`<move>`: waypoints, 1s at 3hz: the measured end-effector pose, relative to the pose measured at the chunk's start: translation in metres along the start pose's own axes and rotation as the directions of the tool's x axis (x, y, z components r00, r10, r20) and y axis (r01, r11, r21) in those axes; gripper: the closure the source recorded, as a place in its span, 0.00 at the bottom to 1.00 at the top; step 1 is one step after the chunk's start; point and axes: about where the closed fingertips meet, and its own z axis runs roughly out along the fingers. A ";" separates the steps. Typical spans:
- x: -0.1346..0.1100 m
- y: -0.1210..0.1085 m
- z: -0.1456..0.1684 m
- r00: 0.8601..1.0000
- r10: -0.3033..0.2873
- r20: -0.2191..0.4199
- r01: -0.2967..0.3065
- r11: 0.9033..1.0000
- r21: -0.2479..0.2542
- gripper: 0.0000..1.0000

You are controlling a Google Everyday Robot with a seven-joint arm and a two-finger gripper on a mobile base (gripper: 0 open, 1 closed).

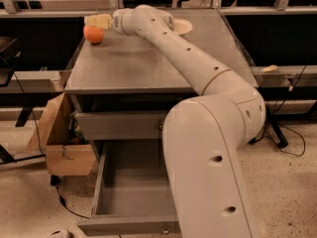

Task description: Place orange into middle drawer

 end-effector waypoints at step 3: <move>0.009 0.004 0.048 1.000 0.031 0.005 -0.031 0.999 -0.017 0.00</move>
Offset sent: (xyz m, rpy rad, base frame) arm 0.0507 0.0327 -0.0250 0.0200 0.0348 -0.0259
